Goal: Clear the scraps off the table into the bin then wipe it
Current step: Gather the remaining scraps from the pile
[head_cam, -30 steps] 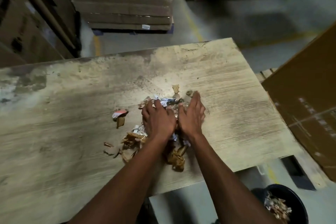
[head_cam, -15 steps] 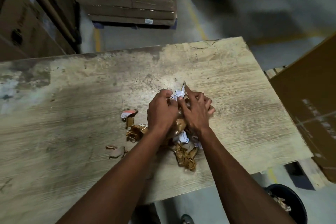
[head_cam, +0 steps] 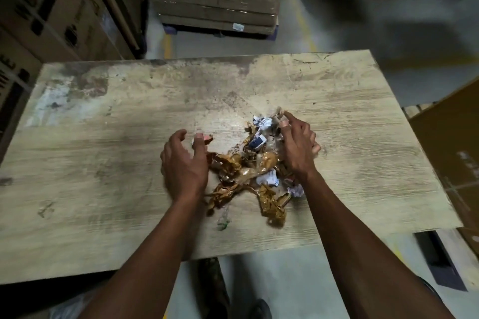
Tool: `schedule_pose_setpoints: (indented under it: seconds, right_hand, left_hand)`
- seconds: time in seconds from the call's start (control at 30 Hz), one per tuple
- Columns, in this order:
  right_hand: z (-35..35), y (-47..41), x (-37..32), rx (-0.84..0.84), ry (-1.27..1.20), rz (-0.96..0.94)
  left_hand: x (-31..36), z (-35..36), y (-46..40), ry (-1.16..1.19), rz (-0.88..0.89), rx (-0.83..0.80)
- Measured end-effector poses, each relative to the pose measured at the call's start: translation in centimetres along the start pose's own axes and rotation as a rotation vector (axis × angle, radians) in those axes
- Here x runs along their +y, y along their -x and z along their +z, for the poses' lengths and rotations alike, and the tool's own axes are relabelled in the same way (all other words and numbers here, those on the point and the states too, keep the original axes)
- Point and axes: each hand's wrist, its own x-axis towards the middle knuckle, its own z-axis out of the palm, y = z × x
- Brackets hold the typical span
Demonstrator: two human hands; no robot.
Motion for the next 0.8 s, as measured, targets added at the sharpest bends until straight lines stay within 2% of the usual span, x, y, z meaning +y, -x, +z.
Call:
schedule_pose_setpoints:
  seconds: [0.07,0.13,0.3,0.43,0.57,0.8]
  right_hand:
    - [0.1,1.1,0.1,-0.005,-0.033,-0.049]
    - [0.7,2.2,0.2,-0.014,-0.022,-0.086]
    - [2.0,3.9,0.3,-0.039,0.029,-0.116]
    - [2.6,4.0,0.3,-0.018,0.11,-0.146]
    - [3.4,3.7,0.5,0.038,0.207,-0.171]
    - [4.6,3.4,1.0,0.083,0.023,-0.256]
  left_hand:
    - [-2.2,-0.2,1.6,-0.162,-0.018,0.003]
    - [-3.3,0.3,3.1,-0.186,-0.03,-0.007]
    - [-2.4,2.6,4.5,-0.064,-0.034,-0.066]
    - [-1.1,4.5,4.9,0.049,0.064,-0.15]
    - [-0.7,6.5,4.8,0.057,0.149,-0.216]
    - [0.4,9.2,4.3,0.107,0.307,-0.22]
